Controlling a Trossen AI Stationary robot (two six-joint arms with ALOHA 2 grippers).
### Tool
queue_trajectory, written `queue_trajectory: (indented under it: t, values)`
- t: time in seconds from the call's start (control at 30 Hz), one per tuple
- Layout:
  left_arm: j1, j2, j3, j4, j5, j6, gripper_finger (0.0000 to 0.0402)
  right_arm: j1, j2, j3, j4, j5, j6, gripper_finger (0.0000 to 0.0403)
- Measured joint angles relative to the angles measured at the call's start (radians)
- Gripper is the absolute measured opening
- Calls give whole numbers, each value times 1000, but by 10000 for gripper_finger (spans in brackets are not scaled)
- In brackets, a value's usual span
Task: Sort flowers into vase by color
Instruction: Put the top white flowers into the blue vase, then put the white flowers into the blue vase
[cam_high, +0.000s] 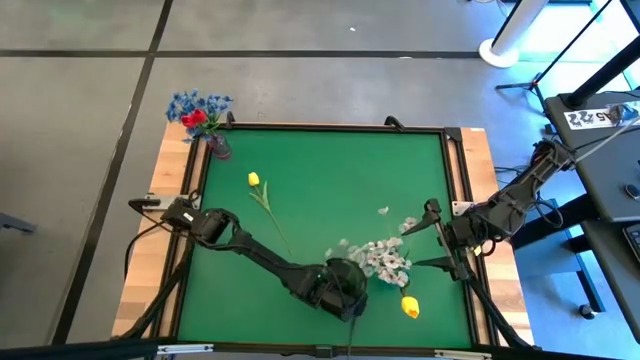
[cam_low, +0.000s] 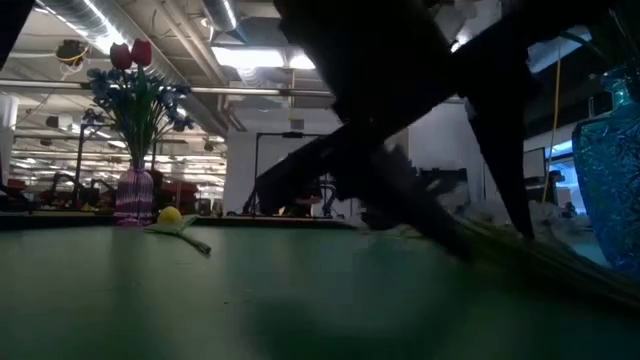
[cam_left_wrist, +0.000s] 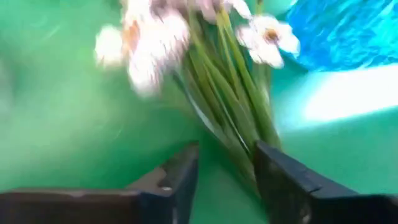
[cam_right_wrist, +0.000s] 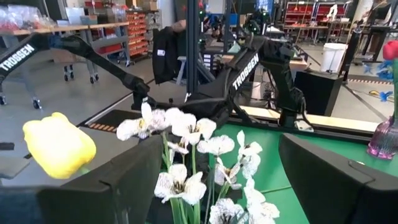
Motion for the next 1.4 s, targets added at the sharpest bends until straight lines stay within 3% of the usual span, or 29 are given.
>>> queue_trajectory:
  t: [0.2, 0.27, 0.4, 0.53, 0.83, 1.03, 1.23, 1.4]
  values:
    - [8, 0, 0, -2, -51, 70, 25, 0, -46, 1, -41, 2, 16, 321]
    - [18, -9, 0, -64, -59, 81, 9, 0, -65, 1, -60, 2, 36, 321]
    - [27, -41, 0, -106, -72, 110, 9, 0, -103, 1, -122, 2, 92, 321]
    - [8, -63, 3, 40, -56, 139, 24, 0, -128, 1, -190, 3, 155, 321]
    - [-25, -5, 2, 80, -91, 71, 148, -1, -137, 1, -238, 27, 183, 321]
    - [-30, 63, 2, 225, -79, 126, 191, -1, -137, 1, -238, 28, 194, 321]
    - [-15, 84, 6, 215, -81, 80, 186, -1, -137, 1, -238, 36, 213, 321]
    - [-13, 89, 4, 202, -153, 135, 120, -1, -137, 1, -237, 36, 239, 321]
